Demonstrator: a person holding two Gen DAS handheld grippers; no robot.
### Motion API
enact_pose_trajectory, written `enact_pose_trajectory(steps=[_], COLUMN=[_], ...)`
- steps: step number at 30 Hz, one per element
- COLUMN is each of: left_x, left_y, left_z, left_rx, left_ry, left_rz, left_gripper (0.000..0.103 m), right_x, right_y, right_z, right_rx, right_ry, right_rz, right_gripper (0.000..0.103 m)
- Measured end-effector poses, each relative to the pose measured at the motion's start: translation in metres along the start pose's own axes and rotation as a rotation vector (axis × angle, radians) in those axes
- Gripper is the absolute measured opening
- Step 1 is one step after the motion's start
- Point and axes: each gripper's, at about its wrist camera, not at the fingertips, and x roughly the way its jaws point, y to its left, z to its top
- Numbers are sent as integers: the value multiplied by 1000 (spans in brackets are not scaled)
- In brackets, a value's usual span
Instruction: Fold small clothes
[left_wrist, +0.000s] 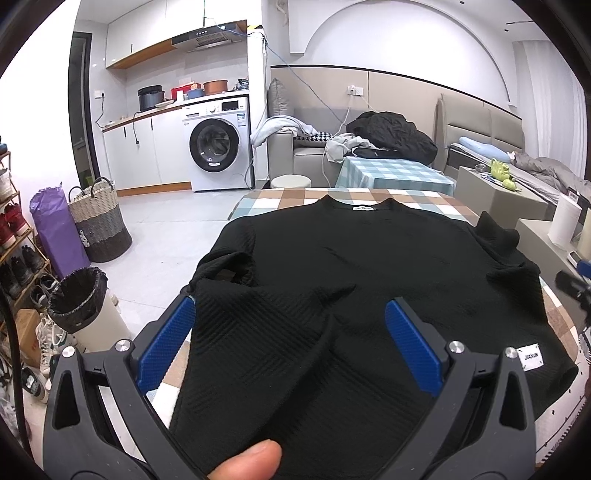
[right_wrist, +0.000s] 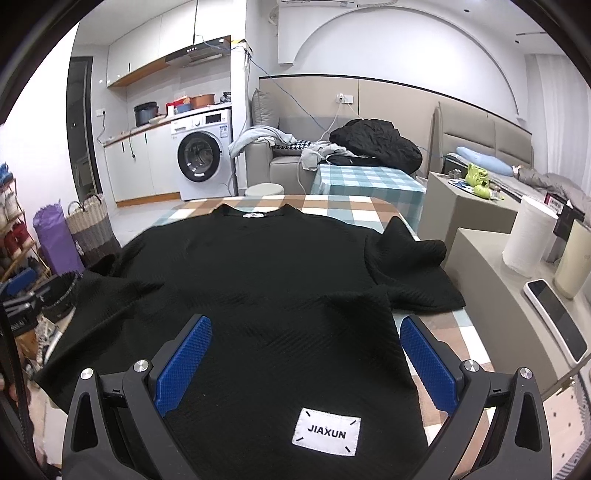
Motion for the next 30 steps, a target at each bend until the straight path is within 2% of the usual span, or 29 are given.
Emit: enact_pose_trajectory(steps=[6,13,15,20,30], left_x=[15,41,51,81,146], left_y=[10,30,38,56,75], left_z=[12,31,36,49,49], left_rx=[-14,-37,-61,-94,-127], left_ry=[-6,6,18,41,128], left_rz=[17,60,52,71,104], left_gripper=[102,102,102,102,102], right_x=[4,31,40,65,128], right_y=[-15,-63,-80,-124,-210], right_z=[13,27,30,32,6], right_rx=[38,192,244,375,632], right_ry=[7,68,84,145,280], right_rz=[17,18,18,-6,-39], right_gripper=[103,103,103,88,76])
